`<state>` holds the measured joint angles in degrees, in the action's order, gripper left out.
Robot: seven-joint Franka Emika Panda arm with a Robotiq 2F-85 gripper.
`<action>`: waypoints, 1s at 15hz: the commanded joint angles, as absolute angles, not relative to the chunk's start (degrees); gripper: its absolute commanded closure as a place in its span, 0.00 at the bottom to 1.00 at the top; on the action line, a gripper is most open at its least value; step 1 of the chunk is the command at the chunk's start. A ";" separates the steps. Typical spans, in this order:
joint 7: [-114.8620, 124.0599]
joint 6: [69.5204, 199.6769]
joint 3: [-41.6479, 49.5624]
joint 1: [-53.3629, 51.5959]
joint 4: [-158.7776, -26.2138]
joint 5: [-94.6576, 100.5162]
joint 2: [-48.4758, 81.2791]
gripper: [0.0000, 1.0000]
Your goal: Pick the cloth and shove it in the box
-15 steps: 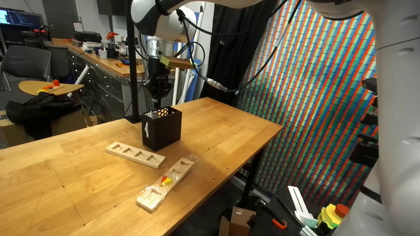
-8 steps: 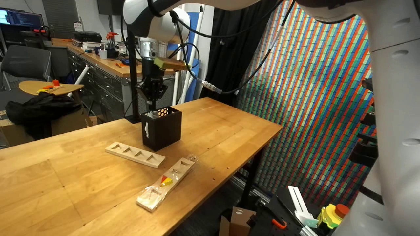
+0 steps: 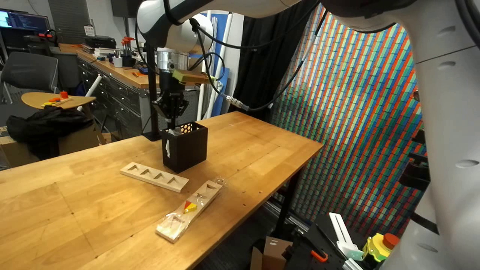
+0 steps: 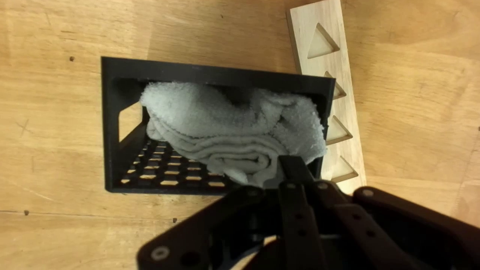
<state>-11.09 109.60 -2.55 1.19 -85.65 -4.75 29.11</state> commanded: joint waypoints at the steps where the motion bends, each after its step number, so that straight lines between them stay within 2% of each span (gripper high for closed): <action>1: -10.68 108.17 -2.57 1.13 -82.44 -4.41 30.89 0.99; 15: -12.21 108.96 -2.68 3.81 -83.16 -6.05 33.59 0.99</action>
